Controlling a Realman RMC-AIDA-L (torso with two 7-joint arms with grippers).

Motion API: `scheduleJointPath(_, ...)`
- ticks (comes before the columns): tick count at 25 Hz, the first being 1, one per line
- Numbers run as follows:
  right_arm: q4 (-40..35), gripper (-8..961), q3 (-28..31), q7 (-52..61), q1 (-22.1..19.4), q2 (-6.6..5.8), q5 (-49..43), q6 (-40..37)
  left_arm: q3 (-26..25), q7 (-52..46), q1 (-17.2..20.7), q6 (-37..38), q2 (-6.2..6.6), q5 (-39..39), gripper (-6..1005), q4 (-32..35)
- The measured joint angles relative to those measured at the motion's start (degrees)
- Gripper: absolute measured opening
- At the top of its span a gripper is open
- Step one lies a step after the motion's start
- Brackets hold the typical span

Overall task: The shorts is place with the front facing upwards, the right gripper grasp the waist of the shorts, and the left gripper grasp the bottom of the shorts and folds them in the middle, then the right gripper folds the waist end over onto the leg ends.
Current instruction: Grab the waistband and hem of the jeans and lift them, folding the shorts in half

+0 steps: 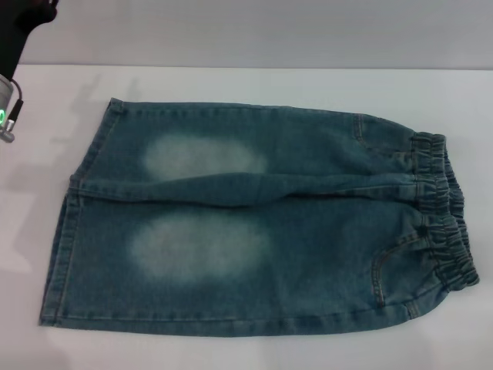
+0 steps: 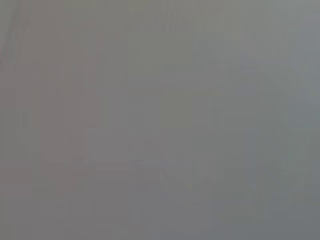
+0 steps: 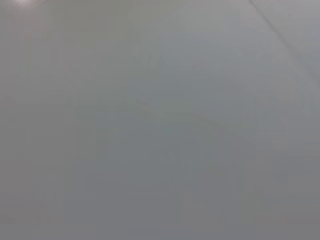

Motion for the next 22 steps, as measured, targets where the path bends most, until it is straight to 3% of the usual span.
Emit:
scheduleJointPath(10, 0.24, 566, 4.05, -0.24, 0.38, -0.07, 0.79, 3.19, -0.04, -2.04, 1.24, 0.11, 0.28, -3.26, 721, 0.25)
scheduleJointPath(16, 0.43, 567, 3.77, 0.25, 0.32, -0.04, 0.97, 4.61, 0.80, -8.16, 0.88, -3.46, 1.49, -2.32, 721, 3.70)
scheduleJointPath(18, 0.49, 567, 3.66, 0.54, 0.07, -0.03, 0.97, 5.48, 1.47, -13.24, 0.50, -7.97, 2.59, -0.41, 721, 6.24)
scheduleJointPath(22, 1.56, 567, 3.55, 0.83, -0.57, 0.03, 0.76, 6.31, 5.52, -31.98, -1.59, -18.16, 7.43, 9.79, 721, 11.82)
